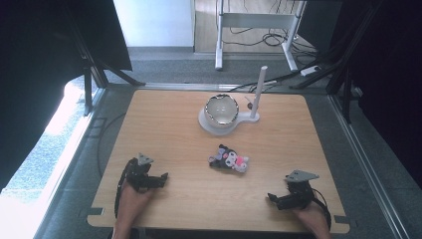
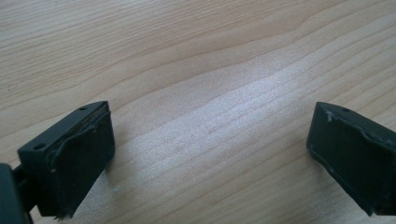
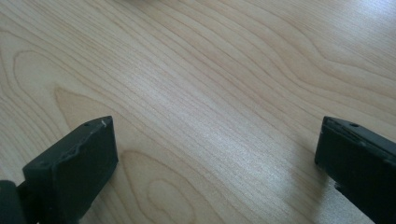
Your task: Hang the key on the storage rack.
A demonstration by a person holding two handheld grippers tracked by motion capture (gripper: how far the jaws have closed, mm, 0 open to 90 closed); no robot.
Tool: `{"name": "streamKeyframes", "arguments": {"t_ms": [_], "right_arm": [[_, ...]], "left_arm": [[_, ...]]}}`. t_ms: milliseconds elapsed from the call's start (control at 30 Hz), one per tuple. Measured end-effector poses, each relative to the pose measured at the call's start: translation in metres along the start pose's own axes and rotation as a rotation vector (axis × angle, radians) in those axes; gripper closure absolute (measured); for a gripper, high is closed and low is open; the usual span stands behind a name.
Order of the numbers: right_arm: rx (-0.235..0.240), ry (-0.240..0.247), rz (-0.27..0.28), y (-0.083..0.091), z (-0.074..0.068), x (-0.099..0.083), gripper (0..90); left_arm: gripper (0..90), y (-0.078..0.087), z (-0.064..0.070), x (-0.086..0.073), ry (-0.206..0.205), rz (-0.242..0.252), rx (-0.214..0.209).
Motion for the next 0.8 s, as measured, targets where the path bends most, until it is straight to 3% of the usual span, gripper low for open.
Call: {"name": "streamKeyframes", "arguments": {"t_ms": [567,800], "right_arm": [[0.007,0.005,-0.002,-0.0002,0.0005,0.0003,0.0],[0.008,0.013,-0.037,-0.0004,0.0004,0.0029,0.0]], "left_arm": [[1.1,0.0001,0.0000,0.0000,0.003,0.001,0.003],[1.1,0.0001,0.0000,0.0000,0.003,0.001,0.002]]}}
Point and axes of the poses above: each handheld gripper's, and its own axes: y roughly backward along the jaws, x roughly out of its top, z roughly to its right, the point moved 5 cm from there along -y, roughly forward along the jaws, and after that the axes turned 11 degrees about -x, right-handed, at the moved point
